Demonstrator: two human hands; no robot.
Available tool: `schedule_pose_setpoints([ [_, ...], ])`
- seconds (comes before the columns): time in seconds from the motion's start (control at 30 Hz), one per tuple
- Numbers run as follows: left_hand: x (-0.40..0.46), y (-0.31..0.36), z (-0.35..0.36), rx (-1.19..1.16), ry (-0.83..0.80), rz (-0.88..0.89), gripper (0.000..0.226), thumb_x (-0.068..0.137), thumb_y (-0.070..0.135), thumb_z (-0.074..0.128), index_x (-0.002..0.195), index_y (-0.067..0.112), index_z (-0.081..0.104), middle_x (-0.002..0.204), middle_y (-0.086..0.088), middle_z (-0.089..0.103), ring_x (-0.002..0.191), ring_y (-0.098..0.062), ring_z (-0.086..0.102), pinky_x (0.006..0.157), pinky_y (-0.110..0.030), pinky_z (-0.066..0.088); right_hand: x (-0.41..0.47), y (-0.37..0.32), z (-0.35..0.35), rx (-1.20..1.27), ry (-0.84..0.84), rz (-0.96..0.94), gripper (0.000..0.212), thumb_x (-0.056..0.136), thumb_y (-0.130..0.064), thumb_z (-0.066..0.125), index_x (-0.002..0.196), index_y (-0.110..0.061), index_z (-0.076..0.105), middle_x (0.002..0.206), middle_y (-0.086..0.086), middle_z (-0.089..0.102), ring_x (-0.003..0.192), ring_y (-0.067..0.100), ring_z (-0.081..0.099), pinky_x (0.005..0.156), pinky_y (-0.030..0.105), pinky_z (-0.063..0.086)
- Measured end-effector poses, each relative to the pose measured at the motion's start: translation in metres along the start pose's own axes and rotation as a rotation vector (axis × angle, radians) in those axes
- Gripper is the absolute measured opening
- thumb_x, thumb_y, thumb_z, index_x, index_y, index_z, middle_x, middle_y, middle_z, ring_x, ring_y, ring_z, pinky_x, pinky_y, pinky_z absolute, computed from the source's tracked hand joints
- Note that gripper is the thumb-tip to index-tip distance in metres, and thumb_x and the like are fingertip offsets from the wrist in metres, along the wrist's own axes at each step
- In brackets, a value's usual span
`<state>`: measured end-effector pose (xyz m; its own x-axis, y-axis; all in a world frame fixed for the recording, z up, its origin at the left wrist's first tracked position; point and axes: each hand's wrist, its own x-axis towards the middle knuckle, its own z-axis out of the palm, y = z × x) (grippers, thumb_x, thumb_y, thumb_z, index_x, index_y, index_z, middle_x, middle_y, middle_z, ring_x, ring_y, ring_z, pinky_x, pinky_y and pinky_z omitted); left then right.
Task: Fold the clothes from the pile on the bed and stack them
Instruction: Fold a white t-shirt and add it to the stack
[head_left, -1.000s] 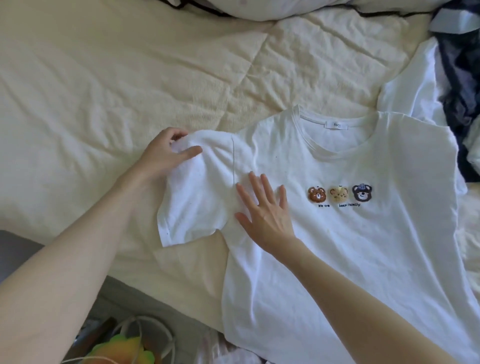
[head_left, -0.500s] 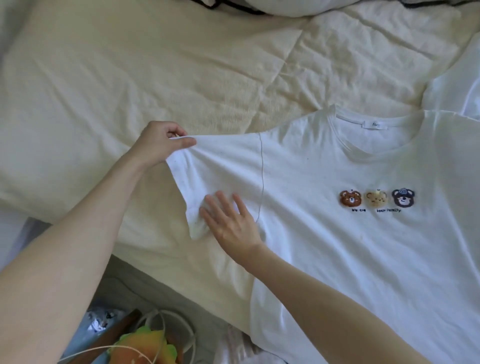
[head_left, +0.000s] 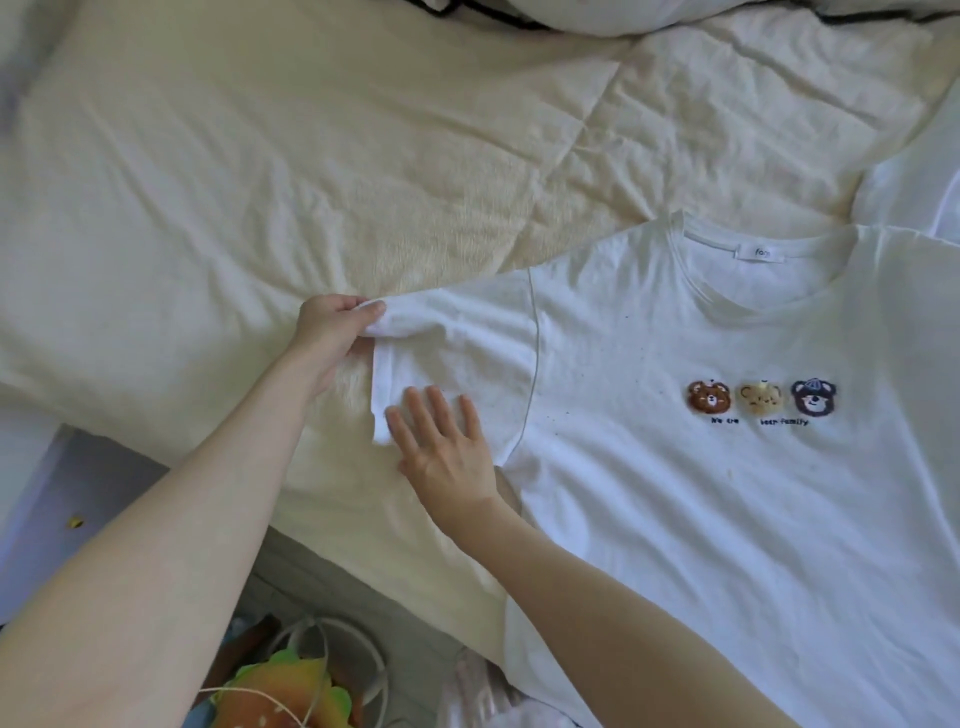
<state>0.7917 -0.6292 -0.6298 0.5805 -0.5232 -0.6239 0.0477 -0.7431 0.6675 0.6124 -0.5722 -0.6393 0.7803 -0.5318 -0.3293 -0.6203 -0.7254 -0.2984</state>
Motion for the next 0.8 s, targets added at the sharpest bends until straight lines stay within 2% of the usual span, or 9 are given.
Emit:
schedule_pose_setpoints([
  [0.07, -0.004, 0.011, 0.002, 0.032, 0.076, 0.087, 0.007, 0.086, 0.02, 0.066, 0.084, 0.014, 0.064, 0.072, 0.004, 0.058, 0.07, -0.01, 0.053, 0.061, -0.014, 0.041, 0.003, -0.005, -0.011, 0.098, 0.247, 0.049, 0.034, 0.08, -0.023, 0.067, 0.114, -0.023, 0.066, 0.117, -0.001, 0.064, 0.11, 0.024, 0.06, 0.09, 0.04, 0.049],
  [0.13, -0.012, 0.026, 0.0, 0.156, 0.115, 0.214, 0.014, 0.085, 0.025, 0.066, 0.074, 0.022, 0.059, 0.068, 0.009, 0.055, 0.063, -0.003, 0.05, 0.055, -0.009, 0.039, 0.001, -0.006, -0.021, 0.465, 0.368, 0.044, 0.02, 0.081, -0.008, 0.063, 0.099, -0.011, 0.071, 0.095, 0.002, 0.069, 0.087, 0.026, 0.064, 0.075, 0.036, 0.051],
  [0.3, -0.053, 0.076, 0.02, 0.27, 0.043, 0.434, 0.014, 0.087, 0.024, 0.065, 0.085, 0.014, 0.056, 0.072, 0.009, 0.053, 0.06, -0.001, 0.05, 0.054, -0.011, 0.04, -0.054, 0.016, -0.047, 0.961, 0.43, 0.262, 0.031, 0.091, -0.004, 0.05, 0.114, -0.014, 0.067, 0.125, -0.002, 0.063, 0.118, 0.007, 0.054, 0.103, 0.017, 0.037],
  [0.4, -0.09, 0.107, 0.067, 0.063, -0.205, 0.434, 0.007, 0.089, 0.018, 0.063, 0.084, 0.019, 0.057, 0.074, 0.001, 0.062, 0.06, -0.006, 0.059, 0.054, -0.019, 0.049, -0.1, 0.039, -0.055, 1.245, 0.469, 0.507, 0.036, 0.09, 0.0, 0.051, 0.097, -0.031, 0.067, 0.104, -0.023, 0.067, 0.102, -0.008, 0.058, 0.085, 0.007, 0.042],
  [0.47, -0.115, 0.116, 0.104, -0.036, -0.49, 0.402, 0.009, 0.092, 0.013, 0.058, 0.101, 0.016, 0.058, 0.077, 0.0, 0.067, 0.064, -0.006, 0.064, 0.061, -0.021, 0.053, -0.123, 0.059, -0.054, 1.403, 0.518, 0.763, 0.035, 0.088, 0.002, 0.05, 0.085, -0.03, 0.063, 0.083, -0.018, 0.068, 0.084, -0.001, 0.063, 0.072, 0.011, 0.047],
  [0.53, -0.127, 0.108, 0.14, 0.061, -0.686, 0.382, 0.026, 0.094, 0.015, 0.054, 0.12, 0.017, 0.053, 0.096, -0.001, 0.069, 0.085, -0.01, 0.066, 0.079, -0.024, 0.051, -0.143, 0.08, -0.047, 1.603, 0.469, 0.985, 0.022, 0.09, -0.002, 0.05, 0.089, -0.019, 0.063, 0.085, -0.009, 0.069, 0.087, 0.009, 0.066, 0.074, 0.017, 0.053],
  [0.6, -0.128, 0.086, 0.16, 0.207, -0.616, 0.392, 0.03, 0.094, 0.018, 0.055, 0.124, 0.018, 0.054, 0.111, -0.003, 0.065, 0.095, -0.014, 0.061, 0.085, -0.021, 0.045, -0.157, 0.1, -0.039, 1.742, 0.293, 1.133, 0.01, 0.093, -0.01, 0.053, 0.095, -0.014, 0.062, 0.099, 0.0, 0.067, 0.095, 0.015, 0.066, 0.084, 0.026, 0.053],
  [0.67, -0.121, 0.055, 0.161, 0.307, -0.368, 0.383, 0.028, 0.093, 0.017, 0.055, 0.121, 0.014, 0.058, 0.109, -0.001, 0.062, 0.093, -0.016, 0.059, 0.077, -0.013, 0.039, -0.164, 0.118, -0.03, 1.768, 0.174, 1.237, 0.01, 0.094, -0.021, 0.057, 0.093, -0.012, 0.06, 0.095, 0.003, 0.061, 0.094, 0.019, 0.063, 0.086, 0.034, 0.051],
  [0.8, -0.117, -0.014, 0.143, 0.397, -0.092, 0.187, 0.03, 0.09, 0.024, 0.061, 0.114, 0.008, 0.056, 0.097, -0.003, 0.061, 0.09, -0.021, 0.058, 0.074, -0.018, 0.037, -0.163, 0.15, -0.022, 1.852, 0.174, 1.291, 0.021, 0.092, -0.028, 0.06, 0.082, -0.011, 0.053, 0.076, 0.006, 0.048, 0.074, 0.021, 0.049, 0.074, 0.031, 0.05],
])
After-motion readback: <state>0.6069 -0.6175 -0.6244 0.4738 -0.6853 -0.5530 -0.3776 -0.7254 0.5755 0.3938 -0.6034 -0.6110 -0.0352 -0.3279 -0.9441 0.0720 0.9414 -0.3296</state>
